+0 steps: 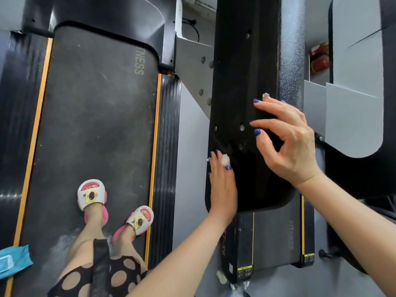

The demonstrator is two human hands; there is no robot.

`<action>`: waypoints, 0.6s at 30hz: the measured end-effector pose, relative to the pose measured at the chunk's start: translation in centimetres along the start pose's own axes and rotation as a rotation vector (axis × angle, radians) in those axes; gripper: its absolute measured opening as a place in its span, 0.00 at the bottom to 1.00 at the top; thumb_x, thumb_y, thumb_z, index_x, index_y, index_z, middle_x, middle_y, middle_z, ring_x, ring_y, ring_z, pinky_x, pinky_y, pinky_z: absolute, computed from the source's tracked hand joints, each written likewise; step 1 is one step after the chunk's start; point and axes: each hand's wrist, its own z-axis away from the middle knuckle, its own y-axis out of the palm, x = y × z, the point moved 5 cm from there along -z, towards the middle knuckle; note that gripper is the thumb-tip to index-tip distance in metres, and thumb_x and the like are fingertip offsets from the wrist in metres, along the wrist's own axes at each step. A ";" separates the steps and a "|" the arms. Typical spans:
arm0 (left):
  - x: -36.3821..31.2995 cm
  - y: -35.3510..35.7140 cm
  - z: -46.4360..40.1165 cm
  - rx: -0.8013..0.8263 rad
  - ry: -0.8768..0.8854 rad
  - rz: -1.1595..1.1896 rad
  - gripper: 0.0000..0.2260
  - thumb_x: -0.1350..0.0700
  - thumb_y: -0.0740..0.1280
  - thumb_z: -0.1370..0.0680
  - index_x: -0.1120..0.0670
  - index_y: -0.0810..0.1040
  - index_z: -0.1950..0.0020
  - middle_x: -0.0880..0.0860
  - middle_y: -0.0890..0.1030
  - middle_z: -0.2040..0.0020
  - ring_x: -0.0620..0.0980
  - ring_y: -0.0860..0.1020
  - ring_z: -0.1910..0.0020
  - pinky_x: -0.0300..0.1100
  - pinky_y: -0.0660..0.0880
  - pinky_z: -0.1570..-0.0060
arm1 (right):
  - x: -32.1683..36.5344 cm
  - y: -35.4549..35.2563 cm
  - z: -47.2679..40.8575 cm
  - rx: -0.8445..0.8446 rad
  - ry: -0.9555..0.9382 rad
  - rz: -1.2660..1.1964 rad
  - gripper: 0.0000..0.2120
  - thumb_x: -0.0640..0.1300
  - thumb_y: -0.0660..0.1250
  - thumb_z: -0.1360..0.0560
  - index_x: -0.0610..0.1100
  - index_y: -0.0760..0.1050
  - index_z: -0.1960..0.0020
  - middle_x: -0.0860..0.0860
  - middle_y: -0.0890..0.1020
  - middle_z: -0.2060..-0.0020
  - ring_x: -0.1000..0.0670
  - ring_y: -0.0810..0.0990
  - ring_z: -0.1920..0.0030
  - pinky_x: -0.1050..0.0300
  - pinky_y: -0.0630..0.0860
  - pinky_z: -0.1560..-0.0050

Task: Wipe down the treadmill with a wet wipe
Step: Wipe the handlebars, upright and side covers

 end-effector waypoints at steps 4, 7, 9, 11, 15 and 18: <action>-1.1 -1.4 -4.5 -0.029 -0.164 0.035 0.24 0.44 0.46 0.13 0.41 0.45 0.18 0.45 0.46 0.17 0.52 0.47 0.18 0.56 0.48 0.20 | -0.1 0.0 0.0 -0.014 0.006 0.007 0.11 0.41 0.65 0.24 0.39 0.85 0.52 0.44 0.81 0.37 0.47 0.76 0.31 0.42 0.68 0.29; -0.5 -1.5 -3.5 -0.094 -0.150 0.103 0.22 0.47 0.49 0.13 0.41 0.51 0.18 0.41 0.46 0.17 0.51 0.51 0.18 0.51 0.55 0.21 | -0.3 -0.1 0.1 -0.027 0.010 -0.003 0.10 0.40 0.65 0.24 0.39 0.85 0.52 0.44 0.82 0.38 0.47 0.77 0.32 0.41 0.69 0.29; -0.1 -1.9 -2.8 -0.189 -0.173 0.209 0.21 0.49 0.55 0.13 0.42 0.57 0.20 0.43 0.55 0.18 0.50 0.60 0.21 0.42 0.63 0.30 | -0.3 -0.1 0.1 -0.032 0.012 -0.008 0.10 0.40 0.65 0.23 0.39 0.85 0.52 0.44 0.82 0.39 0.46 0.77 0.33 0.41 0.69 0.29; -0.7 -2.5 -3.1 -0.270 -0.155 0.148 0.19 0.54 0.58 0.14 0.48 0.66 0.22 0.48 0.66 0.23 0.48 0.67 0.26 0.36 0.64 0.35 | -0.4 0.0 0.1 -0.039 0.008 -0.011 0.10 0.39 0.65 0.23 0.39 0.85 0.53 0.44 0.82 0.39 0.46 0.78 0.33 0.41 0.69 0.30; -1.6 -1.7 -2.4 -0.232 -0.141 0.073 0.21 0.55 0.55 0.14 0.45 0.64 0.20 0.47 0.69 0.23 0.49 0.66 0.24 0.40 0.59 0.25 | -0.5 -0.1 0.1 -0.072 0.004 -0.017 0.09 0.38 0.65 0.24 0.38 0.85 0.54 0.45 0.83 0.42 0.47 0.79 0.35 0.43 0.70 0.30; -3.3 0.2 0.0 -0.084 -0.017 0.048 0.26 0.50 0.53 0.15 0.41 0.49 0.18 0.44 0.54 0.17 0.45 0.51 0.19 0.52 0.50 0.20 | -0.7 -0.1 0.1 -0.081 0.012 -0.032 0.09 0.38 0.65 0.24 0.38 0.85 0.53 0.46 0.84 0.43 0.48 0.80 0.36 0.43 0.70 0.30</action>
